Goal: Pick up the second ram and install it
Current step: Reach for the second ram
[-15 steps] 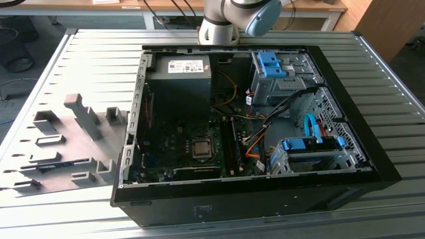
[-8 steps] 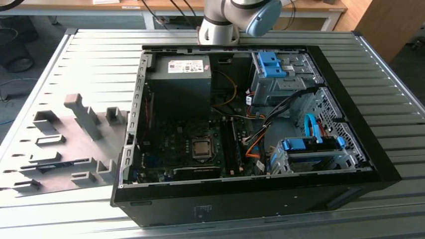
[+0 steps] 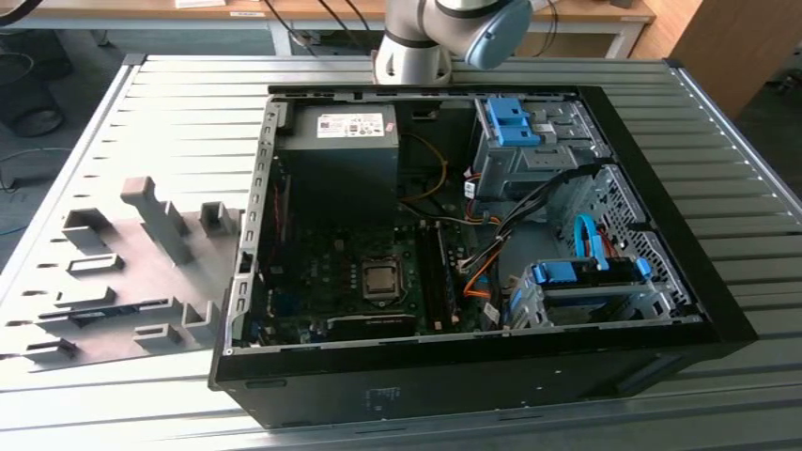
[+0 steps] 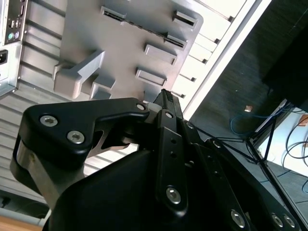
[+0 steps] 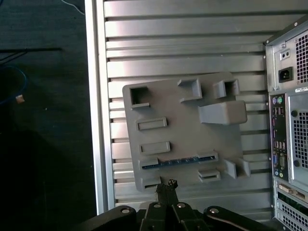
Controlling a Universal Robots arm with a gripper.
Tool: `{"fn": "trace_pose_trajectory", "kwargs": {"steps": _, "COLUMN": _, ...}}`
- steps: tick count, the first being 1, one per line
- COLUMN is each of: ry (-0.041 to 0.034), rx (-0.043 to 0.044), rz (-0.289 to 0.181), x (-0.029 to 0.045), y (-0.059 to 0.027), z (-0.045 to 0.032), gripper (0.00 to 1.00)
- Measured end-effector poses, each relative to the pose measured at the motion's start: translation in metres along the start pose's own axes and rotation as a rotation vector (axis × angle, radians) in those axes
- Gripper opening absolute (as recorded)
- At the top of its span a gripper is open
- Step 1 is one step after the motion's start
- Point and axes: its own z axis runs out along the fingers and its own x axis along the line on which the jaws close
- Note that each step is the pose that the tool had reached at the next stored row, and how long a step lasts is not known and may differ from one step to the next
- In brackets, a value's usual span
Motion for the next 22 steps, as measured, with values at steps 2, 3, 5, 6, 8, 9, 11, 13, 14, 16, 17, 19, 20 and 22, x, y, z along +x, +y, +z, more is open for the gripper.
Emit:
{"fn": "trace_pose_trajectory", "kwargs": {"steps": 2, "ry": -0.0001, "rx": 0.0008, "rz": 0.0, "x": 0.0004, "y": -0.0022, "z": 0.0001, "gripper": 0.1}}
{"fn": "trace_pose_trajectory", "kwargs": {"steps": 3, "ry": -0.0001, "rx": 0.0012, "rz": 0.0, "x": 0.0006, "y": -0.0033, "z": 0.0001, "gripper": 0.1}}
{"fn": "trace_pose_trajectory", "kwargs": {"steps": 5, "ry": -0.0001, "rx": 0.0021, "rz": 0.0, "x": 0.0011, "y": -0.0054, "z": 0.0001, "gripper": 0.1}}
{"fn": "trace_pose_trajectory", "kwargs": {"steps": 6, "ry": -0.0002, "rx": 0.0026, "rz": 0.0, "x": 0.0013, "y": -0.0065, "z": 0.0002, "gripper": 0.1}}
{"fn": "trace_pose_trajectory", "kwargs": {"steps": 8, "ry": -0.0002, "rx": 0.0036, "rz": 0.0, "x": 0.0017, "y": -0.0085, "z": 0.0001, "gripper": 0.1}}
{"fn": "trace_pose_trajectory", "kwargs": {"steps": 9, "ry": -0.0002, "rx": 0.0041, "rz": 0.0, "x": 0.002, "y": -0.0095, "z": 0.0002, "gripper": 0.1}}
{"fn": "trace_pose_trajectory", "kwargs": {"steps": 11, "ry": -0.0003, "rx": 0.0049, "rz": 0.0, "x": 0.0024, "y": -0.0114, "z": 0.0003, "gripper": 0.1}}
{"fn": "trace_pose_trajectory", "kwargs": {"steps": 13, "ry": -0.0004, "rx": 0.006, "rz": 0.0, "x": 0.0028, "y": -0.0133, "z": 0.0003, "gripper": 0.1}}
{"fn": "trace_pose_trajectory", "kwargs": {"steps": 14, "ry": -0.0004, "rx": 0.0066, "rz": 0.0, "x": 0.0031, "y": -0.0143, "z": 0.0003, "gripper": 0.1}}
{"fn": "trace_pose_trajectory", "kwargs": {"steps": 16, "ry": -0.0006, "rx": 0.0076, "rz": 0.0, "x": 0.0036, "y": -0.0164, "z": 0.0004, "gripper": 0.1}}
{"fn": "trace_pose_trajectory", "kwargs": {"steps": 17, "ry": -0.0005, "rx": 0.0081, "rz": 0.0, "x": 0.0039, "y": -0.0176, "z": 0.0004, "gripper": 0.1}}
{"fn": "trace_pose_trajectory", "kwargs": {"steps": 19, "ry": -0.0007, "rx": 0.0089, "rz": 0.0, "x": 0.0043, "y": -0.02, "z": 0.0005, "gripper": 0.1}}
{"fn": "trace_pose_trajectory", "kwargs": {"steps": 20, "ry": -0.0007, "rx": 0.0093, "rz": 0.0, "x": 0.0045, "y": -0.0211, "z": 0.0006, "gripper": 0.1}}
{"fn": "trace_pose_trajectory", "kwargs": {"steps": 22, "ry": -0.0006, "rx": 0.0101, "rz": 0.0, "x": 0.0049, "y": -0.0234, "z": 0.0006, "gripper": 0.1}}
